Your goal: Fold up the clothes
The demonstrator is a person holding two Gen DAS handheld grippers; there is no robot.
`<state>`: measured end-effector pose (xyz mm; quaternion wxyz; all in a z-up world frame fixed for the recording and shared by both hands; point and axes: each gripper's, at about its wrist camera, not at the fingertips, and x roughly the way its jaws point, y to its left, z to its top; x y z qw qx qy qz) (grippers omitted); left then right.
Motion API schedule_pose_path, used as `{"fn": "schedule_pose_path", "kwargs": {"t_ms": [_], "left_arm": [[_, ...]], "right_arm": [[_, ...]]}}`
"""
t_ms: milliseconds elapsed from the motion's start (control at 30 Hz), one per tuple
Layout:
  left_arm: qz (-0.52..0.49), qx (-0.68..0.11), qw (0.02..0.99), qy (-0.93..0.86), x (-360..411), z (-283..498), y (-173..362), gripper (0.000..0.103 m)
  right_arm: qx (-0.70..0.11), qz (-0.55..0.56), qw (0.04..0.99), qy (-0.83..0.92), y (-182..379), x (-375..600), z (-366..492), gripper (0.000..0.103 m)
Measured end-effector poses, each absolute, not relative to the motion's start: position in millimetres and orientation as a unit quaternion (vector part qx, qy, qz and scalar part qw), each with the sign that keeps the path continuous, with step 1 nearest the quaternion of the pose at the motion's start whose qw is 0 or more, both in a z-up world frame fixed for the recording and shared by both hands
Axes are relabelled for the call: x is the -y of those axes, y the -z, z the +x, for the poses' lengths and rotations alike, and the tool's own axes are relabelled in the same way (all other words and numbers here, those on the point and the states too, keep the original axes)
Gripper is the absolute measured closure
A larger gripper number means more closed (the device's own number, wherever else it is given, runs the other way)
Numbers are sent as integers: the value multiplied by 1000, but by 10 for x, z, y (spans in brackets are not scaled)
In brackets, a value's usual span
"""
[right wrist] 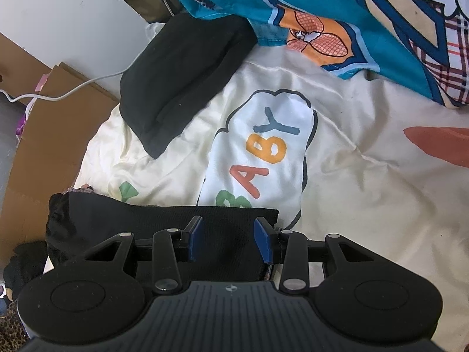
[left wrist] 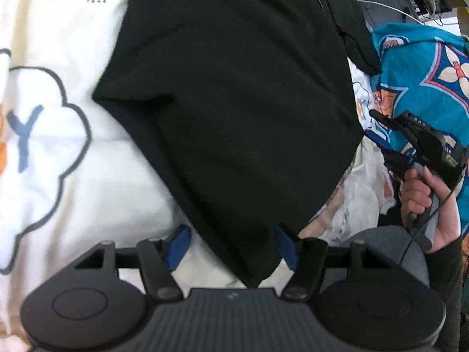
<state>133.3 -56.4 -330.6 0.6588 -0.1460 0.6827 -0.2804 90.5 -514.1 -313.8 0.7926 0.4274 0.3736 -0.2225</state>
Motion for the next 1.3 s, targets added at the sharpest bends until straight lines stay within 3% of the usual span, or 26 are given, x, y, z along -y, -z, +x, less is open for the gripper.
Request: {"fn": "schedule_pose_path", "kwargs": {"t_ms": [167, 267, 433, 567, 633, 667, 700, 733, 767, 1067, 1300], "left_arm": [[-158, -670, 663, 295, 565, 1266, 3373, 36], [-172, -662, 660, 310, 567, 1255, 3365, 71], [-172, -664, 658, 311, 588, 1253, 3363, 69], [-195, -673, 643, 310, 610, 1251, 3462, 50], [-196, -667, 645, 315, 643, 1238, 3475, 49], [-194, -664, 649, 318, 649, 1230, 3471, 54], [-188, -659, 654, 321, 651, 1217, 3460, 78], [-187, -657, 653, 326, 637, 1211, 3460, 90], [-188, -657, 652, 330, 621, 1207, 3461, 93], [-160, -626, 665, 374, 521, 1145, 3226, 97], [-160, -620, 669, 378, 475, 1103, 3197, 98]], "right_arm": [[-374, 435, 788, 223, 3166, 5163, 910, 57], [-375, 431, 791, 220, 3156, 5148, 924, 57], [-366, 432, 793, 225, 3128, 5153, 889, 57], [-366, 434, 791, 227, 3132, 5167, 890, 57], [-368, 432, 792, 226, 3136, 5165, 900, 57], [-368, 431, 792, 225, 3138, 5164, 904, 57], [-369, 431, 792, 224, 3145, 5169, 911, 57], [-371, 432, 791, 224, 3155, 5177, 917, 57], [-372, 432, 790, 224, 3164, 5184, 923, 57], [-378, 387, 819, 193, 3110, 5230, 1009, 57], [-470, 294, 829, 71, 3105, 5467, 1298, 57]]}}
